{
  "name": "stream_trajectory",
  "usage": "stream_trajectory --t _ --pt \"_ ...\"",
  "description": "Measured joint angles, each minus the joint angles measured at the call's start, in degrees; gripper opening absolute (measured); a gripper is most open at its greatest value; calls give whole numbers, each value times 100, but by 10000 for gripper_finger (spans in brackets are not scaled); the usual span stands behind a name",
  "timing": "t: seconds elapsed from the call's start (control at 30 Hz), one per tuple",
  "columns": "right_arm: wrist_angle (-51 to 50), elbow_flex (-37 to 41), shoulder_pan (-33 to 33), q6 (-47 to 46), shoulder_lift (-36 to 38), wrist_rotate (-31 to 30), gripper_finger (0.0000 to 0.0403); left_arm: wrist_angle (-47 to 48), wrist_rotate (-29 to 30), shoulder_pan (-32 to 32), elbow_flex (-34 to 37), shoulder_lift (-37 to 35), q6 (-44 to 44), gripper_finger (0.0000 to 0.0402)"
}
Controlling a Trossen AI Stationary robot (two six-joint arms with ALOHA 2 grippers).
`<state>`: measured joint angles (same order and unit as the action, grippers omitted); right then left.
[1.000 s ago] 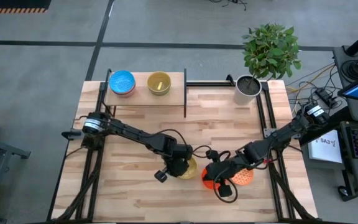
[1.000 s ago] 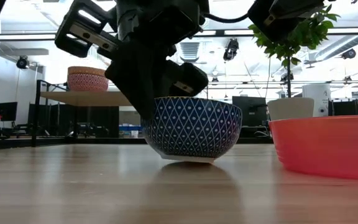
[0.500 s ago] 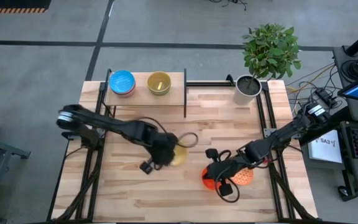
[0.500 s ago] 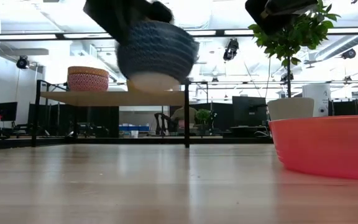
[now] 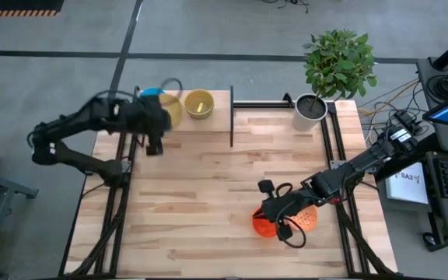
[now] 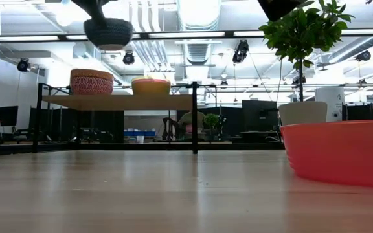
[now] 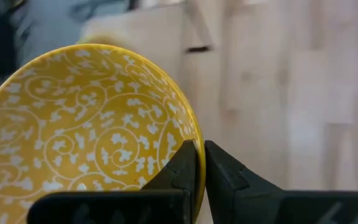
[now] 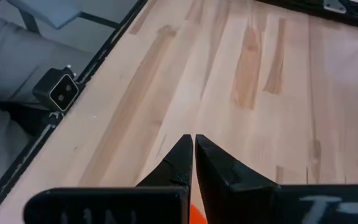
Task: Place and stack bowls onto a shelf
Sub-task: Stack the yellow bowl on top of the light blue bowl on the shelf
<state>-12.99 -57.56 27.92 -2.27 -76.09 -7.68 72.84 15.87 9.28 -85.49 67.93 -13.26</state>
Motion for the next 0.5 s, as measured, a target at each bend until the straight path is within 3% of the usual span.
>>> stream_trajectory --t 0.27,0.4,0.5 --pt "-2 0 -59 21 12 4 9 367 -141 2195 0 -100 -664 0" --pt "-4 0 -59 -10 10 4 9 367 -839 2753 0 44 -953 0" --pt "-4 0 -59 -67 12 6 9 374 -937 2830 0 173 -1001 0"
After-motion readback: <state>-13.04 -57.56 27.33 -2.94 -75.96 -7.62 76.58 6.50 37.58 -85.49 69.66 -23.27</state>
